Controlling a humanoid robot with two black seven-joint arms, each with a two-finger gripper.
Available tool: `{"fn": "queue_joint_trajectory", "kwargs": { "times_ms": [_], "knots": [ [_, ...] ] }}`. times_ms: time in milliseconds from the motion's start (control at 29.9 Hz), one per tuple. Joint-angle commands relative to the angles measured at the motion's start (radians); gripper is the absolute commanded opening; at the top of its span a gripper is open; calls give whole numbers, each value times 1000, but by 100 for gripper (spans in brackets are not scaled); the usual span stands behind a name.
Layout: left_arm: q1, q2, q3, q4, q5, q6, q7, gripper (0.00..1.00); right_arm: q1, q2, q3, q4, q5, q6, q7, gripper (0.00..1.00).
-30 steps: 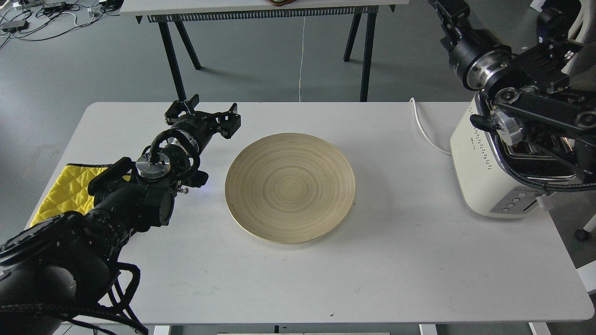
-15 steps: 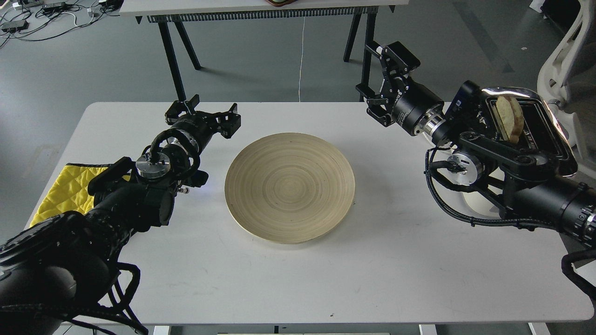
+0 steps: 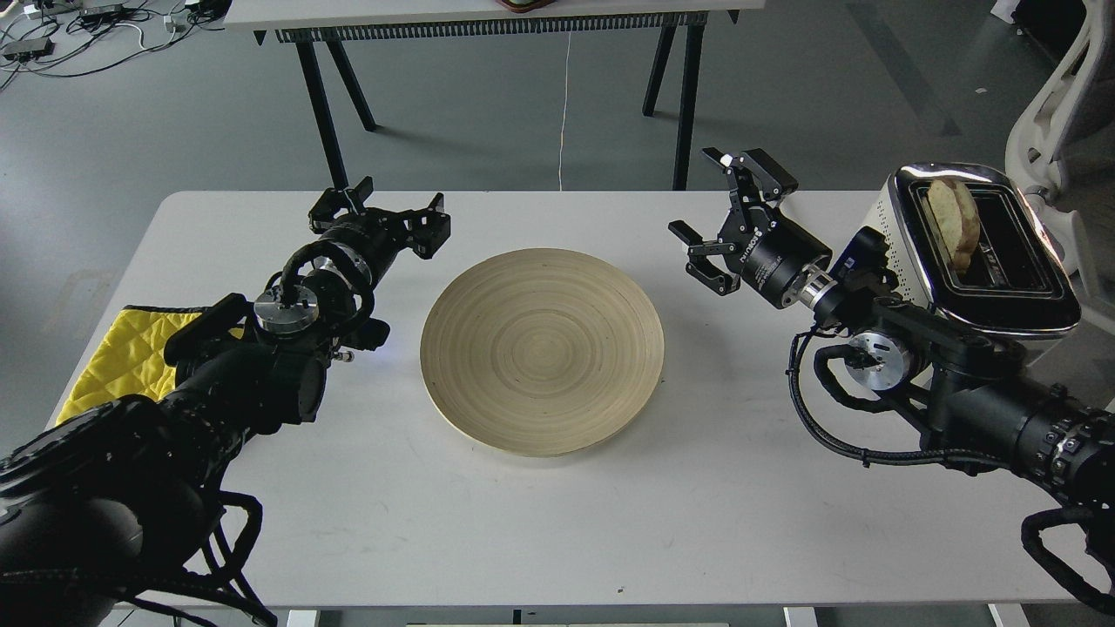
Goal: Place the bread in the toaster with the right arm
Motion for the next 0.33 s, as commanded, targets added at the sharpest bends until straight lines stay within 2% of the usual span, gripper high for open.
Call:
{"fn": "queue_joint_trajectory", "kwargs": {
  "times_ms": [0,301],
  "knots": [
    [0,0,0,0,0,0,0,100,1,5,7,6,3,-6,0,100],
    [0,0,0,0,0,0,0,100,1,5,15,2,5,-23,0,100]
  ]
}}
